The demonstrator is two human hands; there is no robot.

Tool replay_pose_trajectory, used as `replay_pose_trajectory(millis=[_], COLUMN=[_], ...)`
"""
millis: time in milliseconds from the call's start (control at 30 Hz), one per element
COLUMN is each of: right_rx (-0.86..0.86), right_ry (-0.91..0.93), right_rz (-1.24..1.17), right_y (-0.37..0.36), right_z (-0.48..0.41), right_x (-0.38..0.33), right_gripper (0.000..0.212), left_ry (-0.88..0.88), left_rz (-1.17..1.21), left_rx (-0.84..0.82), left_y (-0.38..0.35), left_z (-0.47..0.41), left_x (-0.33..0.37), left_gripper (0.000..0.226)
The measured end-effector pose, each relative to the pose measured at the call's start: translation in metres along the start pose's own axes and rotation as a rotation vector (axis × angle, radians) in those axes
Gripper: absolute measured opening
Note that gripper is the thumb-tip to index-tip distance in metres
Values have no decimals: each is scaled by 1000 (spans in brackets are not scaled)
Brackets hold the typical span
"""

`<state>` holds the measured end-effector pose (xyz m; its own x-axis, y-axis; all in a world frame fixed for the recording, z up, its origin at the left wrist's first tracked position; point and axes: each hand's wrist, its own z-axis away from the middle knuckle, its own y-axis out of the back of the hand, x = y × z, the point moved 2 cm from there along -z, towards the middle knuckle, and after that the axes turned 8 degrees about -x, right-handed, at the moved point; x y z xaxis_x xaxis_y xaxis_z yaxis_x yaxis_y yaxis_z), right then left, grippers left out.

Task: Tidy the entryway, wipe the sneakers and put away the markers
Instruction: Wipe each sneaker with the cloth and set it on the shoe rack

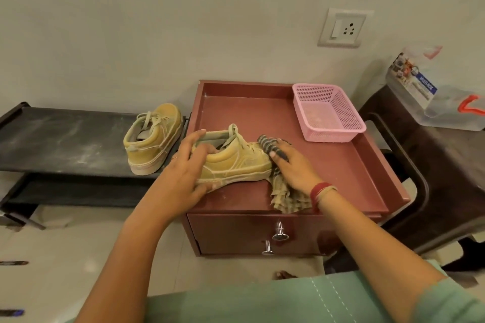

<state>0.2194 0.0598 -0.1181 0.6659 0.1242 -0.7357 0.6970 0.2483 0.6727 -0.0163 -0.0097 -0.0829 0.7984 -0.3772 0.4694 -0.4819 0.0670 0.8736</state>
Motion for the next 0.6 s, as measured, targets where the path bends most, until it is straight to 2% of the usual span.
replay_pose_trajectory(millis=[67, 100, 233, 367, 433, 533, 600], right_rx=[-98, -136, -58, -118, -89, -5, 117], right_ry=[141, 167, -30, 73, 40, -100, -154], right_rz=[-138, -131, -15, -66, -34, -249, -347], right_y=[-14, -18, -7, -23, -19, 0, 11], right_z=[13, 16, 1, 12, 7, -9, -11], right_x=[-12, -11, 7, -5, 3, 10, 8], right_gripper=[43, 43, 47, 45, 42, 29, 26], left_ry=[-12, -10, -7, -10, 2, 37, 67], left_rz=[-29, -38, -35, -36, -12, 79, 112], left_rx=[25, 45, 73, 115, 114, 104, 134], left_y=[2, 5, 8, 9, 11, 12, 12], left_z=[2, 2, 2, 3, 3, 1, 0], left_x=[-5, -7, -10, -11, -11, -10, -11], left_gripper=[51, 49, 50, 49, 48, 53, 48])
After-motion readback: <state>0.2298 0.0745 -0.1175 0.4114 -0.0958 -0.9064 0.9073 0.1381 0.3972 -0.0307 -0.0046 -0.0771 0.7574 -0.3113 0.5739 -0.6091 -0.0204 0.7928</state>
